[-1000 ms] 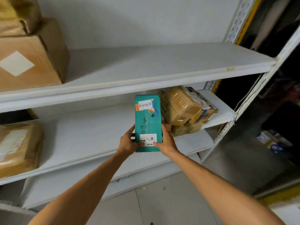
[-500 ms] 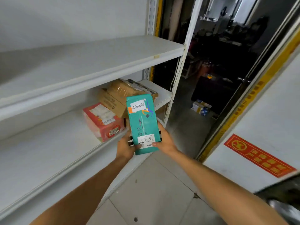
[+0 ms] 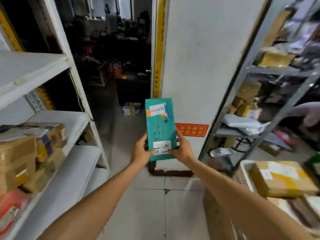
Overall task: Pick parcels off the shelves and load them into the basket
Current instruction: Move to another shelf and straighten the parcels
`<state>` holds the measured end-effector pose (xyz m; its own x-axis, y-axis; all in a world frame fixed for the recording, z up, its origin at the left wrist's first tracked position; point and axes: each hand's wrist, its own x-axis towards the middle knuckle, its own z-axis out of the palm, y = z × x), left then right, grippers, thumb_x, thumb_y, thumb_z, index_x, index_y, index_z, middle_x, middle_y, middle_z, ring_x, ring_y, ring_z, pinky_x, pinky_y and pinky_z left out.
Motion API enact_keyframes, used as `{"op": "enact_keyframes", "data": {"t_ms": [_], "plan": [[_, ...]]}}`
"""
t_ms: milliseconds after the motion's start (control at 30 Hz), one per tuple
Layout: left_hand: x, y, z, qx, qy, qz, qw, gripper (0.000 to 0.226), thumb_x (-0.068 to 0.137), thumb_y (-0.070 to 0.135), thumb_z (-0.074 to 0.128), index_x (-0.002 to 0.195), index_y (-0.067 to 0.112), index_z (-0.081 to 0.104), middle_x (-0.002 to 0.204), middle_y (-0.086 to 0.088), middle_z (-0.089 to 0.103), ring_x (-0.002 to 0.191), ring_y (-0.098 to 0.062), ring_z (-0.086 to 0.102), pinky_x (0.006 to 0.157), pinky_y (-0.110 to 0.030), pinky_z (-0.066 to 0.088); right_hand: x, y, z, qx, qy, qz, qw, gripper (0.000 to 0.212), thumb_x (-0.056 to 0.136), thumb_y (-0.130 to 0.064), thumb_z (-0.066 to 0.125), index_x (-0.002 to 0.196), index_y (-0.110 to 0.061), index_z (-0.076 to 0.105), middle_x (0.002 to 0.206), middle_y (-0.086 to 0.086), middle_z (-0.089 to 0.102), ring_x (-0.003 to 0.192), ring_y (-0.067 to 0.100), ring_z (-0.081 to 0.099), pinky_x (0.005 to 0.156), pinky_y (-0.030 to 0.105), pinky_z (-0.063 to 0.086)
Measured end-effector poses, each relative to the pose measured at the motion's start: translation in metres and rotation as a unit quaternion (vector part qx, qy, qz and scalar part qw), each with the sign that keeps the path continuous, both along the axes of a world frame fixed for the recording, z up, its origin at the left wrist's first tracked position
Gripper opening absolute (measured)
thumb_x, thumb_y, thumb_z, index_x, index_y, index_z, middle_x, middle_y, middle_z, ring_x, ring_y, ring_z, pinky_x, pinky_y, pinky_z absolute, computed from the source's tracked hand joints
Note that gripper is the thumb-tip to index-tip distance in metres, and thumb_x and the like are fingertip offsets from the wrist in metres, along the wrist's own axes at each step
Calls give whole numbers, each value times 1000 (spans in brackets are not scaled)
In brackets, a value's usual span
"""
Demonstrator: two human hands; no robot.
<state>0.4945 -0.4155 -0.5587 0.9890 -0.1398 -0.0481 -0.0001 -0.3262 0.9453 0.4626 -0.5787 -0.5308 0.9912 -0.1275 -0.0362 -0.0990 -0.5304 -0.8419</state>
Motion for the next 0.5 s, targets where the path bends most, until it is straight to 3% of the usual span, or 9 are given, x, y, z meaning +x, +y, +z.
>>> {"op": "enact_keyframes", "data": {"t_ms": [200, 267, 333, 367, 433, 500], "plan": [[47, -108, 0, 17, -3, -97, 995, 88, 75, -5, 73, 147, 28, 33, 141, 2, 49, 129, -21, 48, 95, -50, 50, -2, -94, 3, 35, -4, -124, 992, 91, 83, 6, 64, 153, -26, 16, 130, -1, 50, 123, 21, 50, 96, 50, 49], [53, -145, 4, 37, -14, -127, 991, 86, 77, -5, 72, 147, 25, 33, 141, 1, 48, 128, -21, 49, 94, -48, 51, -8, -122, 1, 48, -16, -161, 986, 86, 82, 10, 62, 150, -25, 22, 113, -14, 50, 114, 12, 50, 90, 36, 53], [57, -183, 4, 55, -30, -173, 983, 84, 77, -4, 71, 147, 24, 34, 139, -1, 50, 127, -23, 50, 92, -47, 53, -17, -150, -1, 44, -26, -203, 978, 82, 82, 11, 61, 147, -24, 25, 105, -23, 48, 107, 7, 49, 74, 18, 54], [57, -203, 3, 58, -35, -199, 978, 83, 77, -4, 71, 146, 24, 35, 138, -1, 50, 127, -24, 50, 92, -47, 53, -24, -164, -2, 48, -28, -226, 973, 83, 82, 11, 61, 147, -24, 23, 108, -19, 51, 107, 8, 51, 70, 17, 54], [54, -242, 3, 67, -56, -253, 964, 85, 76, -4, 72, 147, 24, 35, 139, -1, 51, 126, -23, 51, 93, -43, 53, -39, -193, -6, 53, -28, -276, 959, 90, 81, 10, 62, 151, -24, 18, 123, -5, 54, 111, 12, 53, 76, 27, 56], [45, -278, 3, 79, -60, -308, 946, 88, 76, -2, 72, 149, 26, 30, 140, 0, 51, 123, -21, 54, 91, -39, 53, -58, -218, -10, 51, -26, -325, 944, 91, 79, 10, 64, 152, -23, 19, 128, -3, 53, 114, 14, 54, 79, 28, 55]]}}
